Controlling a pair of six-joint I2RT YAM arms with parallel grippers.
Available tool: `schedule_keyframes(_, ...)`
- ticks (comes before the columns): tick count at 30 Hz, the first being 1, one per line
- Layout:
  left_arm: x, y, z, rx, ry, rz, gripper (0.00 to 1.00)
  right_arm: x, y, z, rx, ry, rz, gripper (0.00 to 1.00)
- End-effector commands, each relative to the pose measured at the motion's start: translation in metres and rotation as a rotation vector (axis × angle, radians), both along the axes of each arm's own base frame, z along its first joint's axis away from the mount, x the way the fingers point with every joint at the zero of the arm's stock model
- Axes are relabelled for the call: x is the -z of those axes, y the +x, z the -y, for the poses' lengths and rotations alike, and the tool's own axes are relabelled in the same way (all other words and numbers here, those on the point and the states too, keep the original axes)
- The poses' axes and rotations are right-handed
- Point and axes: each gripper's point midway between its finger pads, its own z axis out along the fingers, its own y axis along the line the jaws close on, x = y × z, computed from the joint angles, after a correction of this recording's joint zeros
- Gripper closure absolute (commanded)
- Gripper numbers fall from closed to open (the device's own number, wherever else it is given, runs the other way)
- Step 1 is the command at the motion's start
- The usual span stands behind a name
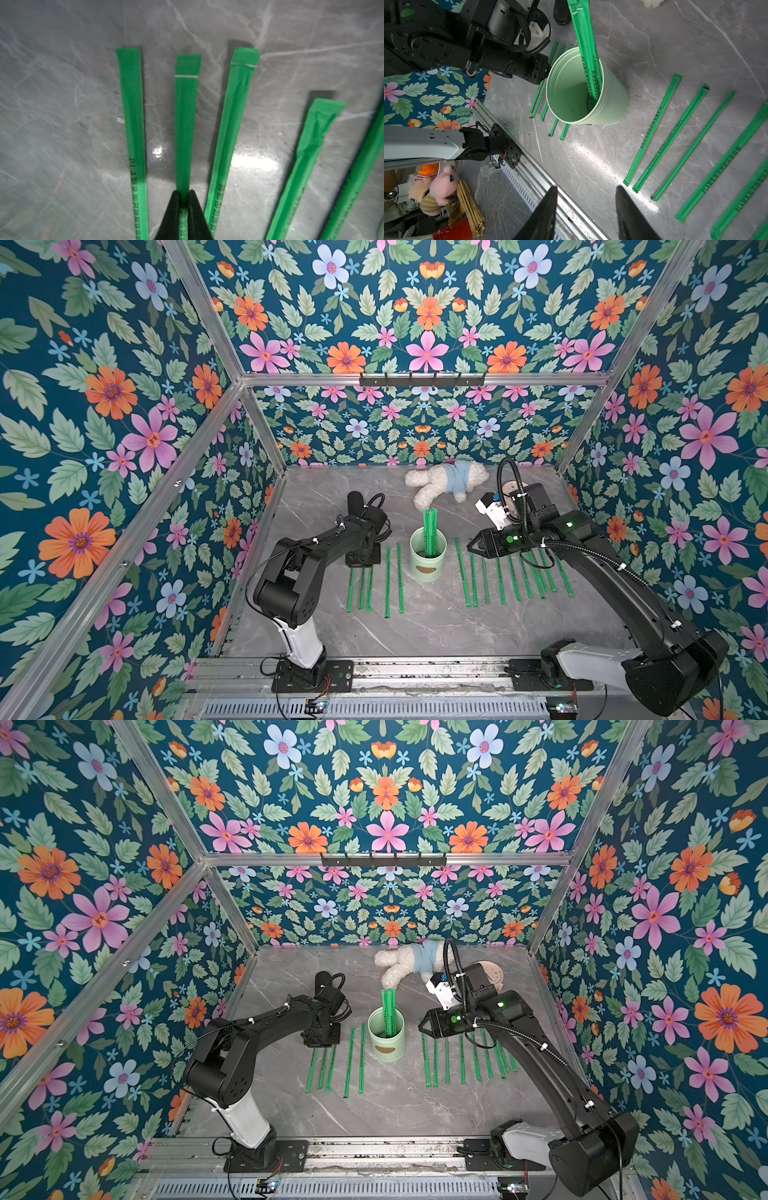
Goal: Take the straws out of the storage container
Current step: Place the straw at the center of the board, then pick up the straw from the container.
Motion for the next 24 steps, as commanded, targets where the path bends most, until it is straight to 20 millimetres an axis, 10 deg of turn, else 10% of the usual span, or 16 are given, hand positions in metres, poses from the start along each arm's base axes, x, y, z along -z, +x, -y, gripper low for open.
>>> schedule_keyframes(1, -0.001, 0.004, -0.002, -0.019, 0.016, 0.017, 0.82, -0.001, 0.001, -0.001, -0.001, 0.005, 0.01, 0.53)
schedule_keyframes(11, -0.049, 0.013, 0.005, -0.039, -0.022, 0.123, 0.78, -0.002, 0.002, 0.0, 0.001, 0.005, 0.015, 0.52)
schedule_keyframes(18, -0.19, 0.017, 0.107, 0.145, -0.377, 0.557, 0.74, -0.003, 0.004, -0.001, 0.004, 0.004, 0.016, 0.52)
schedule_keyframes(24, -0.2, 0.01, 0.14, 0.2, -0.528, 0.598, 0.72, -0.006, 0.004, -0.001, 0.003, 0.005, 0.021, 0.52)
